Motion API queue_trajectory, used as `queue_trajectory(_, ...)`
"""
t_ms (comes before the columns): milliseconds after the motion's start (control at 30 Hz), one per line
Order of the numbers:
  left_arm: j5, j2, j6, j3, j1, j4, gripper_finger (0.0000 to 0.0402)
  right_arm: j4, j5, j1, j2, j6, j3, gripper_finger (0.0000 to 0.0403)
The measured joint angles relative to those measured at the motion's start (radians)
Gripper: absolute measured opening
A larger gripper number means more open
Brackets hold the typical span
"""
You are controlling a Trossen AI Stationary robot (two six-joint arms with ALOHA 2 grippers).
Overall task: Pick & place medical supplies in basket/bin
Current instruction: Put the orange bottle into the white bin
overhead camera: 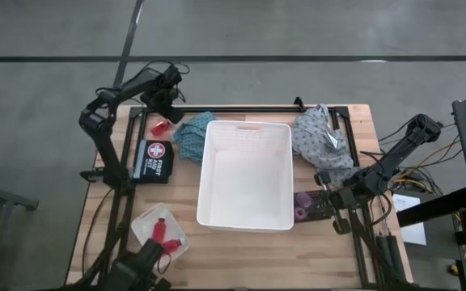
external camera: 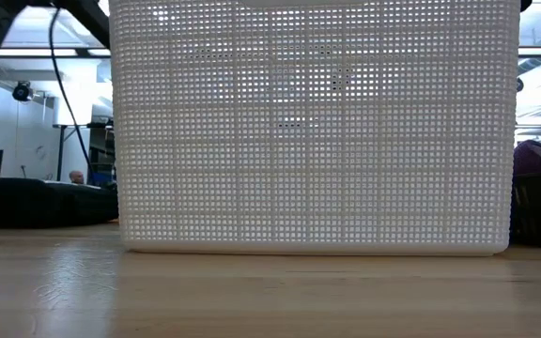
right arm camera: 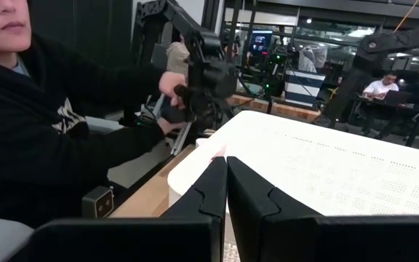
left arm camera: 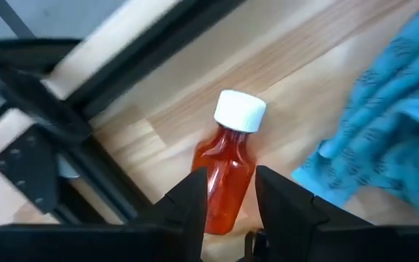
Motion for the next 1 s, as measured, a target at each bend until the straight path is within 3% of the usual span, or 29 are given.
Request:
queue_trajectory(167, 0.000, -0.081, 0.000, -0.007, -0.018, 0.001, 0.0119, 0.000, 0.000, 0.000, 0.000, 0.000, 0.000, 0.0008)
queue_trajectory(367, 0.006, -0.090, 0.030, -0.009, -0.051, -0.001, 0.0119, 0.000, 0.000, 0.000, 0.000, 0.000, 0.000, 0.0008)
queue_trajectory(633, -0.145, -0.087, 0.019, -0.066, -0.049, 0.028, 0.0119, 0.000, 0.000, 0.000, 0.000, 0.000, 0.000, 0.0008)
queue_trajectory(1000, -0.132, -0.087, 0.023, -0.150, -0.047, 0.095, 0.0120, 0.000, 0.000, 0.000, 0.000, 0.000, 0.000, 0.0008)
